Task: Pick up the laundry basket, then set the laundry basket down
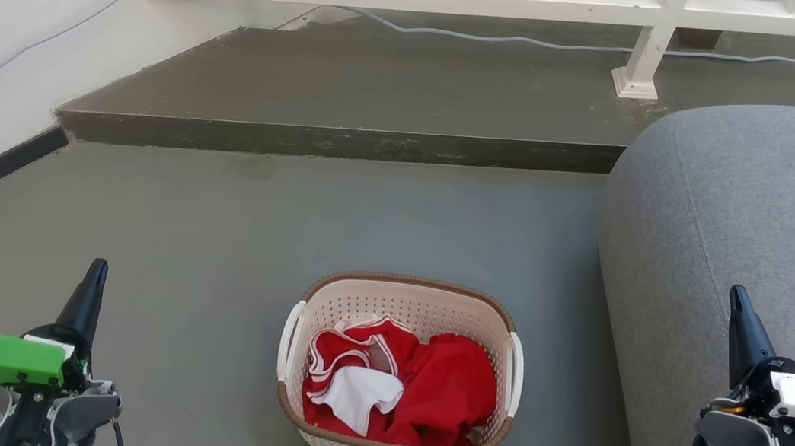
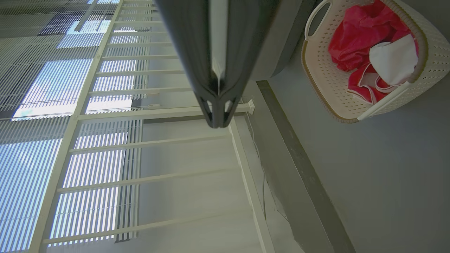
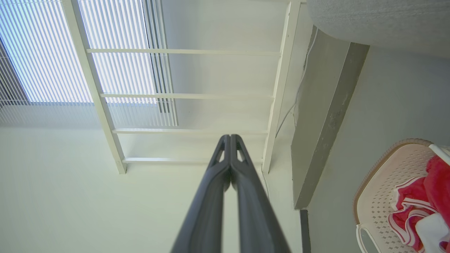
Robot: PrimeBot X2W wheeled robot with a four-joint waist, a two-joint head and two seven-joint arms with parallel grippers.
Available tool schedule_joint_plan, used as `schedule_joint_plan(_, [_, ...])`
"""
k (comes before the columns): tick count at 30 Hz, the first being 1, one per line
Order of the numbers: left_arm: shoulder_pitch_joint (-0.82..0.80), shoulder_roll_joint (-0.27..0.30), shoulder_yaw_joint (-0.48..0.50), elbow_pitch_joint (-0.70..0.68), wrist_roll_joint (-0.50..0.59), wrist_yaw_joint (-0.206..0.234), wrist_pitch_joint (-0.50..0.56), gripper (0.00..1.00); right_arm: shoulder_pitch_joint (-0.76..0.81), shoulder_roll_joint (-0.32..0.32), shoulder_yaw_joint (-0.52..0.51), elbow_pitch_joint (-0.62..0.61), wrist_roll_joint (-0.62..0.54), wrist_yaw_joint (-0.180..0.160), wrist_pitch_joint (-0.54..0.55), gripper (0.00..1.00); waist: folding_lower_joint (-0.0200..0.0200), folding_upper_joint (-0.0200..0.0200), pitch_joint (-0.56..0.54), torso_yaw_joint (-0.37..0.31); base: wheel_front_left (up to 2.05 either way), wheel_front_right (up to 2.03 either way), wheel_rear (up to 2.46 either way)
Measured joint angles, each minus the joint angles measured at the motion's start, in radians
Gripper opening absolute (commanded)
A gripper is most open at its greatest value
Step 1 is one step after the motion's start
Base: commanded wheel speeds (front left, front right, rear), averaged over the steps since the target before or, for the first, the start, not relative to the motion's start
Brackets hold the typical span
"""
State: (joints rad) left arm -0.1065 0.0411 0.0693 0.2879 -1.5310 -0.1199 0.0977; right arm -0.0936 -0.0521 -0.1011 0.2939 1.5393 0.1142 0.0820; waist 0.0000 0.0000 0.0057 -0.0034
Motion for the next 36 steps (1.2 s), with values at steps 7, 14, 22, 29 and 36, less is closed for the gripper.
schedule_joint_plan(7, [0.006,-0.003,0.021,-0.005,-0.068,0.0,0.016,0.0,0.001,0.008,-0.025,-0.007,0.064,0.0,0.02,0.0,0.0,0.0,-0.003,0.003,0.0,0.0,0.0])
schedule_joint_plan(14, [0.006,-0.004,0.021,-0.006,-0.068,0.0,0.016,0.0,0.001,0.01,-0.026,-0.007,0.064,0.0,0.02,0.0,0.0,0.0,-0.003,0.003,0.0,0.0,0.0])
schedule_joint_plan(22, [0.006,-0.004,0.021,-0.006,-0.068,0.0,0.016,0.0,0.001,0.01,-0.026,-0.007,0.064,0.0,0.02,0.0,0.0,0.0,-0.003,0.003,0.0,0.0,0.0])
schedule_joint_plan(29, [0.006,-0.004,0.021,-0.007,-0.068,0.0,0.016,0.0,0.001,0.011,-0.026,-0.007,0.064,0.0,0.02,0.0,0.0,0.0,-0.003,0.003,0.0,0.0,0.0])
schedule_joint_plan(36, [0.006,-0.004,0.021,-0.007,-0.068,0.0,0.016,0.0,0.001,0.011,-0.026,-0.008,0.064,0.0,0.02,0.0,0.0,0.0,-0.003,0.003,0.0,0.0,0.0])
